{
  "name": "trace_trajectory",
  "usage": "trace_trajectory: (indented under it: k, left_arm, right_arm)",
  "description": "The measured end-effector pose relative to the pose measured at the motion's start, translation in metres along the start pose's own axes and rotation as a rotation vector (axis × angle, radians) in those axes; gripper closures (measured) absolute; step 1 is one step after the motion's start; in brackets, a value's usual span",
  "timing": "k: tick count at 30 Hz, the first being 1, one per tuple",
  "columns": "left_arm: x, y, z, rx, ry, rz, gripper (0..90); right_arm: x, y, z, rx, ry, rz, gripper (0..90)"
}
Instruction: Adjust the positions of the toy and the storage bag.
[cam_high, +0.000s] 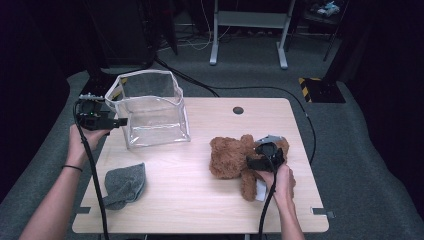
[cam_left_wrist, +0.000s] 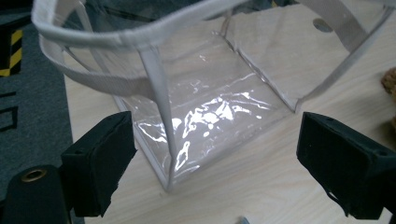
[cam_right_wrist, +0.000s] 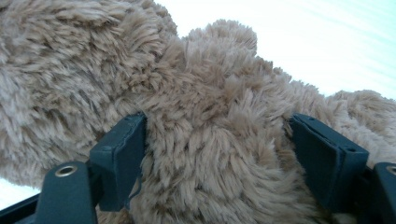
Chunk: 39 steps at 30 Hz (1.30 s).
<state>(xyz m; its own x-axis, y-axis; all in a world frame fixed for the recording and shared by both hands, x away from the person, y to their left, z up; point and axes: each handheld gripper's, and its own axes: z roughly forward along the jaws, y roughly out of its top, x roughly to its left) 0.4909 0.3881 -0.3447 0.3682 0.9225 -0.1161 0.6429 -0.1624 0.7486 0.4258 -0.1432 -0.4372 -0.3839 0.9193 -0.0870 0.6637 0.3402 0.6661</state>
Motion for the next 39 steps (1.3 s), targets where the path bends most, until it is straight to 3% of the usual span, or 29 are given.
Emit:
trace_trajectory:
  k: [14,19,23,26,30,33,35,39]
  left_arm:
    - [0.026,0.054,-0.007,-0.066,0.074,-0.082,11.2]
    - [0.033,0.066,0.001,-0.066,0.121,-0.105,11.3]
    - [0.036,0.068,0.014,-0.015,0.151,-0.101,11.3]
    - [0.039,0.067,0.023,0.010,0.145,-0.121,11.6]
    - [0.043,0.063,0.033,0.037,0.087,-0.157,14.7]
    - [0.043,0.060,0.037,0.052,0.082,-0.149,18.1]
    - [0.044,0.058,0.037,0.055,0.065,-0.145,23.9]
    - [0.043,0.055,0.037,0.045,0.039,-0.177,35.3]
  right_arm:
    - [0.000,0.001,0.001,0.000,0.000,-0.017,20.8]
    - [0.002,0.000,0.001,0.000,0.000,-0.004,20.7]
    - [0.002,-0.001,0.000,0.001,-0.001,-0.017,20.7]
    - [0.002,-0.001,0.000,-0.002,-0.002,-0.020,20.7]
    - [0.002,-0.002,0.000,-0.008,0.000,-0.012,20.7]
    - [0.002,-0.002,0.000,-0.012,-0.002,-0.015,20.7]
    - [0.003,-0.002,0.000,-0.010,-0.002,-0.012,20.7]
    - [0.003,-0.002,0.000,-0.009,-0.004,-0.011,20.6]
